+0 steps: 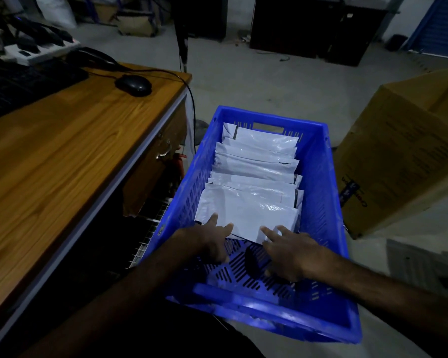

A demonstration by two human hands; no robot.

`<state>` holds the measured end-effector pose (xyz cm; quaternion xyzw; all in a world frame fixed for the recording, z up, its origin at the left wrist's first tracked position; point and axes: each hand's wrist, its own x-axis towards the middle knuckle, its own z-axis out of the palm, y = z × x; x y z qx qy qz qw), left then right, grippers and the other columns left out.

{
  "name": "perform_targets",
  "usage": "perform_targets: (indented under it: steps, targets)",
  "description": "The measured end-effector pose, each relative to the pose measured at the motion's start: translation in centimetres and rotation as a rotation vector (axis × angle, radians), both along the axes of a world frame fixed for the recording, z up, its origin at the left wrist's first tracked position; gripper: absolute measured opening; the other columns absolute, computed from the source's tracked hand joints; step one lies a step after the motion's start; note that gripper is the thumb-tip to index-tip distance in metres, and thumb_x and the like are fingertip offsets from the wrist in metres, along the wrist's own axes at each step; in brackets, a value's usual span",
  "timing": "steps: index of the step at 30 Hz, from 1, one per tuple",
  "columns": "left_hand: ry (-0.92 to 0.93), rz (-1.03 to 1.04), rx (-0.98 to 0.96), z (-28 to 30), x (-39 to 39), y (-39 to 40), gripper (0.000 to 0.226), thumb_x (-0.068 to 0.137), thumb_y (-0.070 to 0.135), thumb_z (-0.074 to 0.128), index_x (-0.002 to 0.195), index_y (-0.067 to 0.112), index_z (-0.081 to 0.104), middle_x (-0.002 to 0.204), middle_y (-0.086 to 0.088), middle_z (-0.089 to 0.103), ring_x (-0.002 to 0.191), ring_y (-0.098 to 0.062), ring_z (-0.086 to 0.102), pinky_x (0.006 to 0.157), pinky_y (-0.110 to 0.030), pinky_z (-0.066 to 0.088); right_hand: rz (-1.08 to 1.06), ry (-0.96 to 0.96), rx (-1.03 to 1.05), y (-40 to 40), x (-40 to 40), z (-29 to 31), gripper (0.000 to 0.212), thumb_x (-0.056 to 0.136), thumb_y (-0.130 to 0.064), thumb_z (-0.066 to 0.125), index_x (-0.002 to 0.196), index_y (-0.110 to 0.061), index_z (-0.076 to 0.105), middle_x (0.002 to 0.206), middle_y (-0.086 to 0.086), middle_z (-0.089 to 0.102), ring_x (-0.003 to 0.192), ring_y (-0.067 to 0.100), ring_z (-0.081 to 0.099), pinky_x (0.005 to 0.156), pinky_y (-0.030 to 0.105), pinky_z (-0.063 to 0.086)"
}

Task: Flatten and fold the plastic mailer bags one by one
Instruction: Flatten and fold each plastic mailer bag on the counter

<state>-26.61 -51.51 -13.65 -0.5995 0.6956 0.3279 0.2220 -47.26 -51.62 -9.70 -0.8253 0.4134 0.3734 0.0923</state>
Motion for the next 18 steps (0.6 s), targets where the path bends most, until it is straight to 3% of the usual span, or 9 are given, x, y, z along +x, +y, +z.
perform_targets:
  steps: [5, 8, 10, 13, 15, 18]
  targets:
    - [0.127, -0.003, -0.079, 1.7, -0.2, 0.9, 0.092, 0.101, 0.045, 0.062, 0.167, 0.019, 0.004, 0.173, -0.016, 0.006, 0.160, -0.029, 0.007, 0.126, -0.042, 0.020, -0.106, -0.177, -0.043, 0.6, -0.1, 1.3, 0.072, 0.099, -0.058, 0.055, 0.158, -0.023, 0.034, 0.172, 0.001, 0.011, 0.154, 0.027, 0.024, 0.112, 0.053, 0.039]
    - [0.262, 0.092, -0.219, 2.7, 0.6, 1.6, 0.080, 0.099, 0.044, 0.065, 0.164, 0.019, 0.025, 0.165, -0.011, 0.036, 0.151, -0.026, 0.034, 0.121, -0.037, 0.032, -0.206, -0.402, -0.162, 0.8, -0.4, 2.7, 0.054, 0.101, -0.055, 0.053, 0.146, -0.026, 0.048, 0.157, -0.004, 0.043, 0.140, 0.023, 0.047, 0.102, 0.047, 0.048]
    - [0.389, 0.203, -0.357, 3.3, 1.3, 3.0, 0.069, 0.097, 0.044, 0.068, 0.158, 0.026, 0.040, 0.156, -0.004, 0.050, 0.138, -0.015, 0.051, 0.114, -0.031, 0.041, -0.285, -0.579, -0.260, 1.1, -0.7, 3.2, 0.048, 0.102, -0.053, 0.052, 0.144, -0.031, 0.052, 0.151, -0.010, 0.051, 0.136, 0.020, 0.051, 0.100, 0.043, 0.049]
    - [0.598, 0.361, -0.631, 5.2, 2.5, 6.6, 0.047, 0.097, 0.044, 0.069, 0.142, 0.040, 0.057, 0.137, 0.014, 0.059, 0.116, 0.003, 0.057, 0.099, -0.016, 0.043, -0.382, -0.897, -0.354, 1.9, -0.3, 3.7, 0.044, 0.101, -0.056, 0.053, 0.140, -0.037, 0.057, 0.141, -0.019, 0.060, 0.127, 0.011, 0.059, 0.098, 0.044, 0.053]
    - [0.684, 0.416, -0.799, 6.7, 3.7, 9.4, 0.040, 0.096, 0.047, 0.069, 0.135, 0.040, 0.064, 0.128, 0.020, 0.064, 0.112, 0.003, 0.060, 0.100, -0.024, 0.048, -0.415, -1.136, -0.341, 2.9, 1.0, 4.4, 0.040, 0.098, -0.057, 0.053, 0.131, -0.037, 0.064, 0.128, -0.024, 0.066, 0.116, 0.002, 0.063, 0.095, 0.044, 0.055]
    - [0.763, 0.532, -0.994, 9.4, 6.3, 14.4, 0.040, 0.094, 0.044, 0.069, 0.131, 0.029, 0.071, 0.121, 0.014, 0.072, 0.113, -0.005, 0.066, 0.100, -0.033, 0.053, -0.349, -1.425, -0.248, 5.3, 4.8, 6.8, 0.030, 0.099, -0.045, 0.057, 0.122, -0.032, 0.070, 0.119, -0.023, 0.070, 0.112, -0.001, 0.065, 0.095, 0.042, 0.056]
